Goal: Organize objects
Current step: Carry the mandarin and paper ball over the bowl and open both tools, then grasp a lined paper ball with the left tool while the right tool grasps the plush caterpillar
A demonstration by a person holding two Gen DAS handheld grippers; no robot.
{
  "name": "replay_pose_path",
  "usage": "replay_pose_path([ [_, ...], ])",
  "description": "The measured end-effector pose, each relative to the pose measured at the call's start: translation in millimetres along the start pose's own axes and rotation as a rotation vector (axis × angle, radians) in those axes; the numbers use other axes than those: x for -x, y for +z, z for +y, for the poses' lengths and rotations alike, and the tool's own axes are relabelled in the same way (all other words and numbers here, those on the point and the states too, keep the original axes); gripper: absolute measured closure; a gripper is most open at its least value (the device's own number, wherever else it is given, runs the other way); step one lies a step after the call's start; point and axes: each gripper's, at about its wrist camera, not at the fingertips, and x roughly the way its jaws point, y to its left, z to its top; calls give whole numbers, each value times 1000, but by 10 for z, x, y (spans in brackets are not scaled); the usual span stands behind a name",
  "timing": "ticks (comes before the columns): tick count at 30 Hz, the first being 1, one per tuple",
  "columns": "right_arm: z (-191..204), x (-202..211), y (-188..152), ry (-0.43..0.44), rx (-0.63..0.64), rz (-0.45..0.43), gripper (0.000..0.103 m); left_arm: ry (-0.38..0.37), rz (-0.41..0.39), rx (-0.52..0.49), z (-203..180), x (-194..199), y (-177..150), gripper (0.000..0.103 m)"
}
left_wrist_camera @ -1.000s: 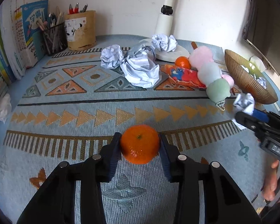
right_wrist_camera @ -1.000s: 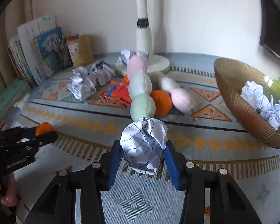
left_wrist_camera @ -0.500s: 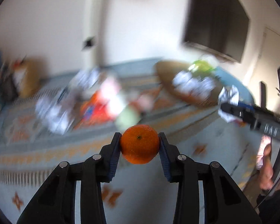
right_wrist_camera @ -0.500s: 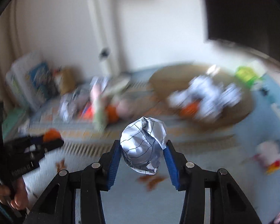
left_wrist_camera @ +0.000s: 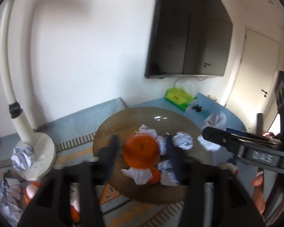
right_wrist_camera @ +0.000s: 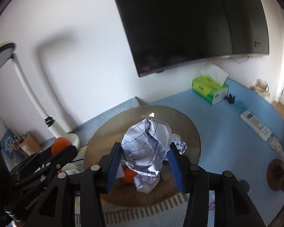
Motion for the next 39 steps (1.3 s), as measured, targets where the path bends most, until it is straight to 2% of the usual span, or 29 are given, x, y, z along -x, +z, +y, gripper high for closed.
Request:
replay_pose_path([
  [2,-75,-57,-13,-2,-20,5,35,-5,-6,31,57,-10,-34,14],
  [6,-116,-56,-118,31,-25,36,35,8,-14,52,194,272,-156,14],
  [10,159,131,-246,101,36,33,35,46,-75,67,351,876,-281,13],
  [12,381,261,-315,144,85,18,35,97,-112,81,476,1236,-387,5],
  [14,641,373,-419,182,138,4,33,178,-150,98,627,1614,-558,2],
  [16,895,408,-592,217,179,9,22,284,-166,133,811,1919,-822,1],
  [18,1110,308,-854,246,210,31,18,355,-163,198,1037,2076,-1096,1],
  [22,1465,-50,-1390,259,288,87,18,375,-75,356,1576,2040,-1670,1],
  [26,1655,-311,-1758,295,364,113,18,392,-79,374,1751,1954,-1858,1],
  [27,1687,-337,-1764,275,384,122,18,393,-78,374,1775,1905,-1884,1],
  [29,1693,-284,-1764,259,411,68,17,396,-31,384,1823,1825,-1895,1],
  [33,1689,-368,-1773,252,401,111,17,370,-42,399,1851,1858,-1935,1],
  [39,1764,-298,-1825,241,447,88,17,367,-43,417,1874,1861,-1955,1],
])
